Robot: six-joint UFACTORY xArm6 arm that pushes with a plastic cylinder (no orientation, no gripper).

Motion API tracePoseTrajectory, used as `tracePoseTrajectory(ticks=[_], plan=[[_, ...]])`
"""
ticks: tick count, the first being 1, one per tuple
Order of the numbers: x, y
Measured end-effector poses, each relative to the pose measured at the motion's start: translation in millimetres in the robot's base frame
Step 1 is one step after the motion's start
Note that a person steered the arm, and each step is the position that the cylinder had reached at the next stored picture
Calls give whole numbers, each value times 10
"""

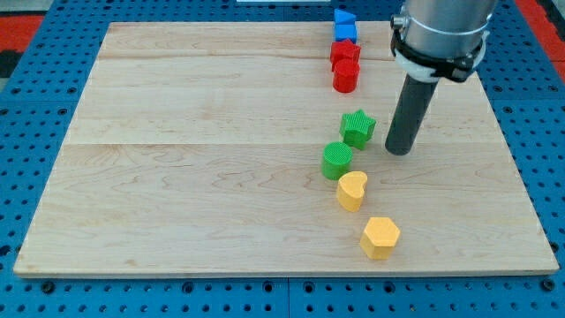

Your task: Push the yellow hexagon right a bit

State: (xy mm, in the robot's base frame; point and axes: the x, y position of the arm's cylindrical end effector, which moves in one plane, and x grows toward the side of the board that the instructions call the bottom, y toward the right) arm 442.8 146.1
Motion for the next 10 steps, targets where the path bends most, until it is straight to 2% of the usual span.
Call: tracePoseTrajectory(ticks=[2,3,4,5,8,9,10], plan=[[-181,-296],[-181,-648],[-181,-653],[-183,-123],[-104,-29],[430,16],[1146,351]])
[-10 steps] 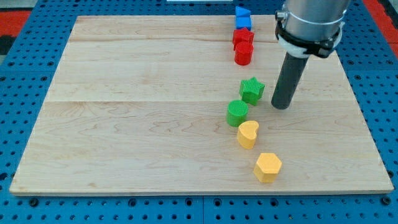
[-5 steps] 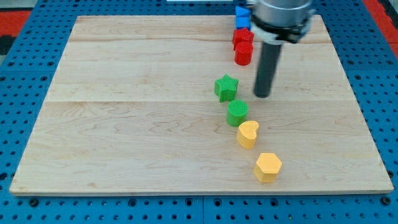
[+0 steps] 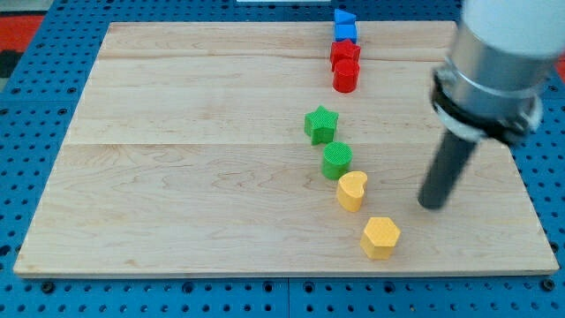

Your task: Push the yellow hexagon right a bit

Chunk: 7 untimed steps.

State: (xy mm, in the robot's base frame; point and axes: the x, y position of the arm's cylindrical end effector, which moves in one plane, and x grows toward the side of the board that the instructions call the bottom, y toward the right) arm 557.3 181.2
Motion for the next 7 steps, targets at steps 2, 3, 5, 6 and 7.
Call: tracePoseTrajectory(ticks=[2,3,5,6,7], plan=[[614,-96],[608,-657],[410,-1655],[406,-1357],[264,-1305]])
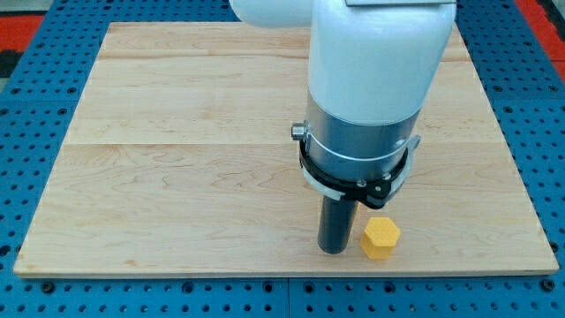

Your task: Push the yellow hexagon right a bit

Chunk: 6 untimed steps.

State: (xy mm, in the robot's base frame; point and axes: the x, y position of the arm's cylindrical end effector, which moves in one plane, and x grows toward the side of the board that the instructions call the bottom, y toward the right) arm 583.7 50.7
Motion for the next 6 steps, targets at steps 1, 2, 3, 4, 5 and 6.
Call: tracePoseTrajectory(ticks=[1,2,3,4,5,6], plan=[[26,16],[66,161],[66,273],[82,457],[85,553],[83,-39]])
